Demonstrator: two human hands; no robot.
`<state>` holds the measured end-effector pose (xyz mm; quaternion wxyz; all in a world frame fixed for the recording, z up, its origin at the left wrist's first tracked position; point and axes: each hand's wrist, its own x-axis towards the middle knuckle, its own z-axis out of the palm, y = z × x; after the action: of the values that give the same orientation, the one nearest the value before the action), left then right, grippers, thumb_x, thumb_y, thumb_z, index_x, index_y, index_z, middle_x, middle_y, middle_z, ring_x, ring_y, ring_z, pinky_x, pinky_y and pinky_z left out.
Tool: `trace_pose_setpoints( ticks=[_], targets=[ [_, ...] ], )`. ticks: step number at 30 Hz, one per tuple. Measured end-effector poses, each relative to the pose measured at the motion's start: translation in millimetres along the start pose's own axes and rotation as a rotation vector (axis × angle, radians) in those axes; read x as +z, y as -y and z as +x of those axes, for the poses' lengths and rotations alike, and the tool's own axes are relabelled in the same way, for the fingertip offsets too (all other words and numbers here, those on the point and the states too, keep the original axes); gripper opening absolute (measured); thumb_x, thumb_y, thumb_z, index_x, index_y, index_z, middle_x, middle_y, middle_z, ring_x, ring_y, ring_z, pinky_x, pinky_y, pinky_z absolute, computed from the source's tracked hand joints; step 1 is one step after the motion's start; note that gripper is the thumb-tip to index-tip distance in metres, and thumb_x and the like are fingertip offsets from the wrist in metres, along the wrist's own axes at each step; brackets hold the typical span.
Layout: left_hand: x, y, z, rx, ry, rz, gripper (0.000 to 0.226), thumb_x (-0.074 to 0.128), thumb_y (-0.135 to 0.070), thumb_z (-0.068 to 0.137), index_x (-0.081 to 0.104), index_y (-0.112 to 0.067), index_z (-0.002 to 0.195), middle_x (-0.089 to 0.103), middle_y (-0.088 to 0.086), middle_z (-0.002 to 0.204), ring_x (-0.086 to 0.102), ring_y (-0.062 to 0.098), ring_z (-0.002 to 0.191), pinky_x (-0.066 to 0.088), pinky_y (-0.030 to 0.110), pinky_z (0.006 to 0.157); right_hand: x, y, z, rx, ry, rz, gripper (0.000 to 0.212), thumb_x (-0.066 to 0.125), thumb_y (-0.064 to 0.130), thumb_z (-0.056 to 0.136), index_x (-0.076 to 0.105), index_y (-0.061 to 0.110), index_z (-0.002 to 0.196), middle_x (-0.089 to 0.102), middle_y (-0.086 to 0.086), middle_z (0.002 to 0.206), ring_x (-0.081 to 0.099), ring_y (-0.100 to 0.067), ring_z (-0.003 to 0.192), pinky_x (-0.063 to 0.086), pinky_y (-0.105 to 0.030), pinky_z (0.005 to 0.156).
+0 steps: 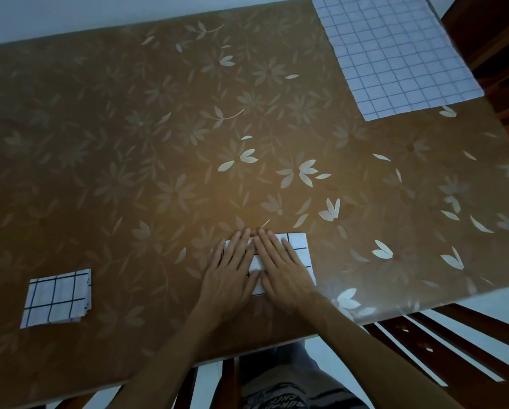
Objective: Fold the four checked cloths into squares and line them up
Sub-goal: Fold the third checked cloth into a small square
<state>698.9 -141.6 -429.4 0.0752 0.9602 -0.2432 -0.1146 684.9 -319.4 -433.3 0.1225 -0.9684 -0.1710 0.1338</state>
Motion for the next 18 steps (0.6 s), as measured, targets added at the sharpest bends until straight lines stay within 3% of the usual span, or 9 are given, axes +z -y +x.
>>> trace_pose_setpoints(
  ticks=[6,12,15,18],
  targets=[
    [-3,19,-18,-0.029,0.068,0.006,0.077,0.028,-0.063,0.099,0.008,-0.02,0.159,0.003,0.005,0.168,0.002,0.022,0.154,0.013,0.05,0.123,-11,-34,-20,0.134,0.035,-0.106,0.074,0.017,0.059,0.102,0.006,0.013,0.159,-0.001,-0.006,0.167,-0.004,-0.02,0.154,0.004,-0.045,0.123],
    [-13,19,-21,-0.03,0.105,0.022,0.077,0.026,-0.064,0.099,0.012,-0.018,0.159,0.003,0.006,0.167,0.001,0.024,0.154,0.014,0.053,0.122,-17,-53,-33,0.206,0.048,-0.112,0.078,0.016,0.061,0.101,0.014,0.008,0.157,0.007,-0.009,0.166,0.004,-0.023,0.154,0.016,-0.051,0.121],
    [-23,8,-10,-0.05,-0.017,-0.04,0.064,0.037,-0.053,0.099,0.043,-0.012,0.147,0.035,0.014,0.157,0.029,0.03,0.147,0.022,0.054,0.119,-19,-48,-33,0.203,0.036,-0.11,0.078,0.014,0.06,0.101,0.013,0.007,0.157,0.007,-0.011,0.166,0.003,-0.024,0.154,0.013,-0.049,0.122],
    [-37,-5,19,-0.06,-0.151,-0.068,0.042,0.042,-0.04,0.099,0.061,-0.012,0.125,0.06,0.009,0.124,0.055,0.029,0.117,0.038,0.046,0.108,-24,-49,-32,0.171,0.016,-0.085,0.078,0.018,0.06,0.101,0.01,0.007,0.158,0.006,-0.011,0.166,0.003,-0.024,0.154,0.007,-0.045,0.122]
  ],
)
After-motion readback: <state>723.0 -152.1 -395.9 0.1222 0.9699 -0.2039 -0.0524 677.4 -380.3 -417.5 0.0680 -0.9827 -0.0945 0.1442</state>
